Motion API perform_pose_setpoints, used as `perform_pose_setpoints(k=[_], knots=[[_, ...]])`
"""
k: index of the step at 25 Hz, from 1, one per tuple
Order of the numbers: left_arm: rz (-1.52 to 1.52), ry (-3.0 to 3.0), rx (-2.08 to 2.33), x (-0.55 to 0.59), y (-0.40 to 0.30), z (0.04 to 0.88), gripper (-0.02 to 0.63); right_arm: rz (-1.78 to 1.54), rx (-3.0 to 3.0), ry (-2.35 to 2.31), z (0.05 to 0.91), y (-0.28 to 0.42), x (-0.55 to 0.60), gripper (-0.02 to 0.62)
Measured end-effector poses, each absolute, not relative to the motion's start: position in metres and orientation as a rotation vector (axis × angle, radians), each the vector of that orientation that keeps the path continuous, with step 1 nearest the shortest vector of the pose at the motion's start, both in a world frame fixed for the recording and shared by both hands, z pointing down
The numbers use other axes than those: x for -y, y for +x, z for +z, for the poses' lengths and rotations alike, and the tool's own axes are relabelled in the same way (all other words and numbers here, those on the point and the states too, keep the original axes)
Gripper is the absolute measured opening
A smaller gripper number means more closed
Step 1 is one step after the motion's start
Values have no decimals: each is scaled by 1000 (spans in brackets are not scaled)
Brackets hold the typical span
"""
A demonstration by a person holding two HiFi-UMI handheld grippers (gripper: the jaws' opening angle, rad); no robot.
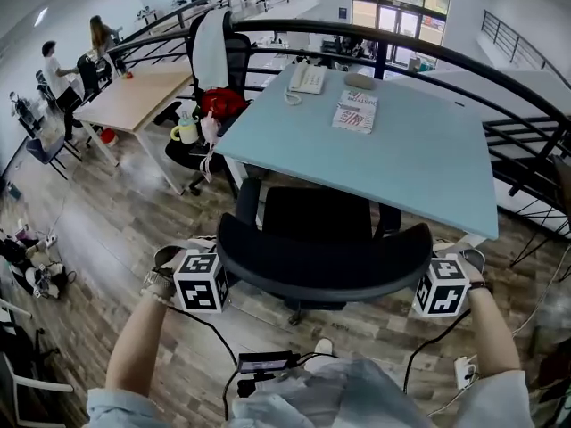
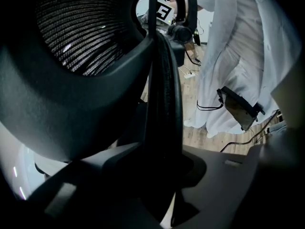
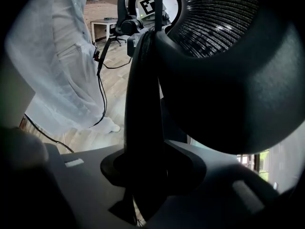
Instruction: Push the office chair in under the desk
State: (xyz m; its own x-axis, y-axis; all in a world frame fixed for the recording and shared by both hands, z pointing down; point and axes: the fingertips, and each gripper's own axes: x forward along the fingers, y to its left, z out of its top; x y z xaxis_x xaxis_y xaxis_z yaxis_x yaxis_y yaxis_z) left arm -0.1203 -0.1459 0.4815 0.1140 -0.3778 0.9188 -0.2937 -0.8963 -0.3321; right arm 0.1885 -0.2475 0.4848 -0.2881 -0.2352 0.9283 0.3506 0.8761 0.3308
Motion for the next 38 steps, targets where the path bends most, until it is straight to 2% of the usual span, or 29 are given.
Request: perform_pose_setpoints(k=[38], knots=[[-1792, -2234, -387, 340, -106, 484, 129, -412, 1757, 141, 488, 210, 356, 132]])
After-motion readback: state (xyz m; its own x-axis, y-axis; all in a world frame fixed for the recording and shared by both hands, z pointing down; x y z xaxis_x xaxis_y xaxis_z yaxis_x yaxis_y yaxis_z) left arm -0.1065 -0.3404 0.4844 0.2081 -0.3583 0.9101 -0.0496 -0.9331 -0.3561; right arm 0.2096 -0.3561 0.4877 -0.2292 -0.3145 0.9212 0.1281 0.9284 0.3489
